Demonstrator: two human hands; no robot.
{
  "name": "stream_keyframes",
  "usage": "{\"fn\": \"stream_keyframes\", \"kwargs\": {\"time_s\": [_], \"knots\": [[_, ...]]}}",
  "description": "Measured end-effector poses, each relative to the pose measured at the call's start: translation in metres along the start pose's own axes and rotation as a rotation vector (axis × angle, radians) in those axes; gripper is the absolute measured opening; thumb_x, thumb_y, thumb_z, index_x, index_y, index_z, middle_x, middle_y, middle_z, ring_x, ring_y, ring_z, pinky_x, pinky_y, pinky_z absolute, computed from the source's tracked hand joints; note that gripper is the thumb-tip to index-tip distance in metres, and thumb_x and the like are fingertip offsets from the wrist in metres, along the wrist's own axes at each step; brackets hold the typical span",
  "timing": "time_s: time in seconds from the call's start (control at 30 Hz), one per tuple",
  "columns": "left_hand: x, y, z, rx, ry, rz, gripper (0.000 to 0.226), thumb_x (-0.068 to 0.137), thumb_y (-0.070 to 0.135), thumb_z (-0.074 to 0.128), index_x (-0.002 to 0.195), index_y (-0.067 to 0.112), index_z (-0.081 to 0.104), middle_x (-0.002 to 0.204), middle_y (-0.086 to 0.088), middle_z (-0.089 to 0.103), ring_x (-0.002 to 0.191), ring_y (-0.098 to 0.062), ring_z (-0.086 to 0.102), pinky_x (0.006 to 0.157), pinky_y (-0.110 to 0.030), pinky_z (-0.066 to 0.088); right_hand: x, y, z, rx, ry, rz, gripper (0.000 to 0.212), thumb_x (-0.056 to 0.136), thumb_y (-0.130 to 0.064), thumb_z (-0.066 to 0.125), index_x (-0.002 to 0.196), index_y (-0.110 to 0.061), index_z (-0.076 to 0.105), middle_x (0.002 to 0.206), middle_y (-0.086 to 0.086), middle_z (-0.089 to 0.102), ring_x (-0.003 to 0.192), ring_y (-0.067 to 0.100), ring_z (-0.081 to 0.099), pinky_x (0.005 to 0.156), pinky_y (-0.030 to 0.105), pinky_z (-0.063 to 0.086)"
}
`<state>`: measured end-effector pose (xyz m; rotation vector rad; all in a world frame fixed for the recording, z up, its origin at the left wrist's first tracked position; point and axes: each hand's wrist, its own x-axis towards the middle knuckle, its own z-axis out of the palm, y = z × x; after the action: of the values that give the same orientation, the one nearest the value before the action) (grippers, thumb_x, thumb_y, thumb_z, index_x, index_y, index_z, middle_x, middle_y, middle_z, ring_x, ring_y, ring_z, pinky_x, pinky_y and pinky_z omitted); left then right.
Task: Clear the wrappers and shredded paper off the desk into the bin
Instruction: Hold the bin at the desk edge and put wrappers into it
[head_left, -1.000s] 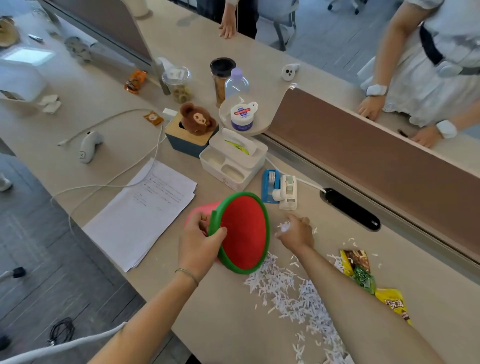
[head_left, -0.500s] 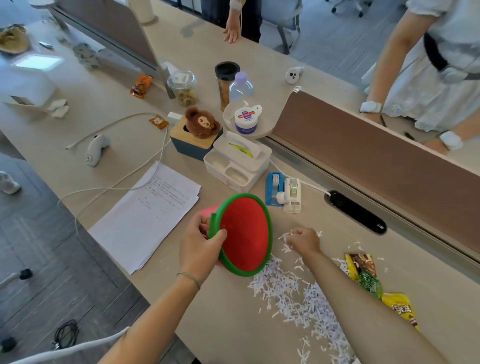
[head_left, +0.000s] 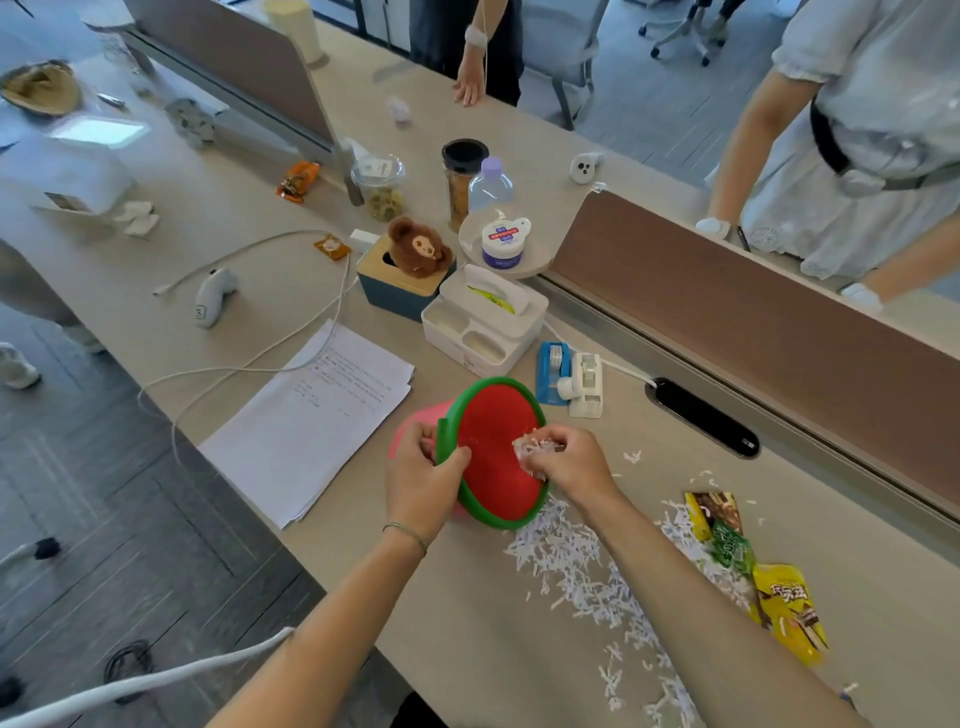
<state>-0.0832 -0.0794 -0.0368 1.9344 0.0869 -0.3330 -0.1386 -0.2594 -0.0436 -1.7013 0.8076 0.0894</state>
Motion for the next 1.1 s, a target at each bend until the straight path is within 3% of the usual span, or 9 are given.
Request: {"fn": "stream_keyframes", "kwargs": {"time_s": [0.07, 0.13, 0.27, 0.4, 0.6, 0.7, 0.9, 1.0, 1.1], "knots": [[-0.003, -0.001, -0.003, 0.009, -0.005, 0.010, 0.025, 0.084, 0.015, 0.078, 0.095, 0.002, 0.060, 0.074, -0.003, 0.053, 0.062, -0.012, 0.048, 0.064, -0.034, 0.046, -0.001, 0.000, 0.016, -0.060, -0.048, -0.028, 0.024, 0.076, -0.009, 0.080, 0.098, -0.018, 0.074, 0.095, -0.006, 0.069, 0.087, 0.016, 0.065, 0.072, 0.029, 0.054], [-0.005, -0.003, -0.006, 0.019, -0.011, 0.033, 0.023, 0.084, 0.015, 0.078, 0.095, 0.004, 0.061, 0.074, -0.007, 0.056, 0.063, -0.013, 0.049, 0.066, -0.041, 0.050, 0.002, 0.002, 0.028, -0.067, -0.092, -0.043, 0.032, 0.076, -0.015, 0.084, 0.105, -0.020, 0.073, 0.099, -0.007, 0.069, 0.092, 0.017, 0.066, 0.082, 0.034, 0.056], [-0.007, -0.007, -0.014, 0.046, -0.022, 0.059, 0.021, 0.084, 0.015, 0.078, 0.094, 0.008, 0.061, 0.084, -0.019, 0.066, 0.068, -0.017, 0.055, 0.073, -0.049, 0.053, 0.005, 0.002, 0.045, -0.015, -0.154, -0.041, 0.048, 0.082, -0.012, 0.079, 0.126, -0.021, 0.061, 0.114, -0.001, 0.063, 0.114, 0.020, 0.060, 0.101, 0.034, 0.048], [-0.008, -0.010, -0.017, 0.052, -0.006, 0.061, 0.024, 0.083, 0.018, 0.080, 0.090, 0.008, 0.060, 0.079, -0.015, 0.066, 0.065, -0.015, 0.053, 0.071, -0.049, 0.052, -0.002, -0.009, 0.039, 0.053, -0.196, -0.079, 0.050, 0.093, -0.011, 0.068, 0.140, -0.017, 0.054, 0.125, 0.000, 0.060, 0.122, 0.014, 0.056, 0.103, 0.030, 0.046], [-0.018, -0.008, -0.002, 0.027, -0.058, 0.118, 0.029, 0.081, 0.013, 0.081, 0.092, 0.000, 0.058, 0.068, 0.004, 0.057, 0.055, -0.003, 0.049, 0.056, -0.030, 0.042, -0.018, -0.009, -0.027, 0.156, 0.036, -0.125, 0.024, 0.096, -0.003, 0.057, 0.108, -0.014, 0.073, 0.103, 0.005, 0.076, 0.090, 0.016, 0.069, 0.076, 0.024, 0.054], [-0.024, -0.003, 0.015, 0.007, -0.107, 0.157, 0.028, 0.083, 0.018, 0.084, 0.091, 0.008, 0.059, 0.067, 0.015, 0.063, 0.057, 0.000, 0.054, 0.055, -0.022, 0.045, -0.025, 0.005, -0.066, 0.159, 0.158, -0.096, 0.022, 0.096, -0.004, 0.055, 0.101, -0.015, 0.074, 0.099, 0.005, 0.077, 0.087, 0.018, 0.069, 0.077, 0.030, 0.055], [-0.038, 0.012, 0.064, 0.017, -0.222, 0.194, 0.031, 0.083, 0.024, 0.087, 0.089, 0.013, 0.058, 0.085, -0.018, 0.064, 0.064, -0.010, 0.052, 0.065, -0.044, 0.054, -0.044, 0.057, -0.129, 0.107, 0.365, -0.051, 0.022, 0.095, -0.008, 0.056, 0.094, -0.022, 0.074, 0.089, -0.002, 0.077, 0.083, 0.017, 0.070, 0.075, 0.031, 0.055], [-0.045, 0.012, 0.086, 0.027, -0.254, 0.188, 0.034, 0.081, 0.029, 0.088, 0.087, 0.019, 0.056, 0.086, -0.022, 0.063, 0.068, -0.026, 0.060, 0.065, -0.056, 0.057, -0.050, 0.081, -0.149, 0.067, 0.416, -0.027, 0.025, 0.094, -0.007, 0.057, 0.090, -0.026, 0.072, 0.088, -0.005, 0.076, 0.084, 0.014, 0.071, 0.072, 0.030, 0.053], [-0.047, 0.007, 0.105, 0.059, -0.299, 0.173, 0.037, 0.077, 0.043, 0.087, 0.083, 0.028, 0.053, 0.085, -0.021, 0.066, 0.079, -0.043, 0.067, 0.066, -0.064, 0.057, -0.053, 0.103, -0.164, 0.014, 0.476, 0.009, 0.022, 0.092, -0.010, 0.060, 0.087, -0.026, 0.074, 0.090, -0.008, 0.076, 0.090, 0.012, 0.071, 0.081, 0.033, 0.056]]}}
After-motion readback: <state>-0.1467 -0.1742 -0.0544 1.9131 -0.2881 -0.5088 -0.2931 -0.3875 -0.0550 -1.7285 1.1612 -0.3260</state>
